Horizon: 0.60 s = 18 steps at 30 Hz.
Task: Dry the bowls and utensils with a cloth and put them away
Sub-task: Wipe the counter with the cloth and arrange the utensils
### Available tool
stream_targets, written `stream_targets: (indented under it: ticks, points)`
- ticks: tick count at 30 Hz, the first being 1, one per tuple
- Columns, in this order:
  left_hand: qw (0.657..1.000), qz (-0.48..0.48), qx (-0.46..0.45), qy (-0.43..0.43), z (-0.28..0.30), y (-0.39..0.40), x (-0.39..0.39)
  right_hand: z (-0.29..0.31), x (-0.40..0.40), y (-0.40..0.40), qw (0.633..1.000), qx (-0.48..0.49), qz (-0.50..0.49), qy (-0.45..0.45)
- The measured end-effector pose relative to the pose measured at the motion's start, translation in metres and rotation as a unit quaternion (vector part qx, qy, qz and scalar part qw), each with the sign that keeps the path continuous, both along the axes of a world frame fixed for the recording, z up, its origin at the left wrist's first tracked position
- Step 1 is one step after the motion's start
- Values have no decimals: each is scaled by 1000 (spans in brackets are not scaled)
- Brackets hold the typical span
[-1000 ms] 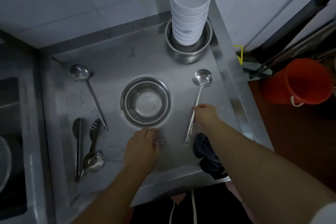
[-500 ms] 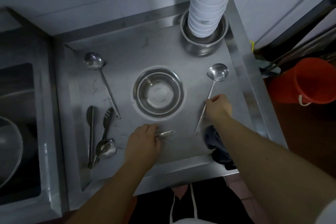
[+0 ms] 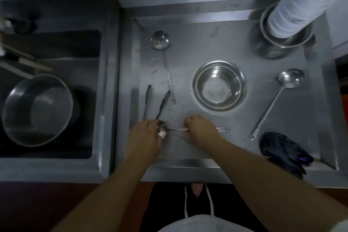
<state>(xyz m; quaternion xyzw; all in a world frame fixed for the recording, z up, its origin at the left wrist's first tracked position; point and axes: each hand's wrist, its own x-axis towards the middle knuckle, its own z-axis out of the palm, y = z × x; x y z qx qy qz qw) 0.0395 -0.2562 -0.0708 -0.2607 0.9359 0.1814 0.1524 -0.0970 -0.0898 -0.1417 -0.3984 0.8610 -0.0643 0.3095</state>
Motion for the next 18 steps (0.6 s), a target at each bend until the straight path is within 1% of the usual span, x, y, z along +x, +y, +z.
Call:
stream_targets:
  ticks: [2,4,9,13,18]
  points:
    - [1000,8,-16,-11,-2,-13,15,-5,8,-11,999,27,29,33]
    - [999,22,-23,-6,-5,-21,28,-7,10,-16,997,48,34,50]
    - [999,24,-21,-20,-10,-35,47,-9,11,-21,996,60,29,51]
    - [999,31,-11,-26,-12,-40,53,-6,10,-24,997,75,18,15]
    - [999,31,-11,-29,-8,-41,50,4,5,-16,989,53,-70,-116]
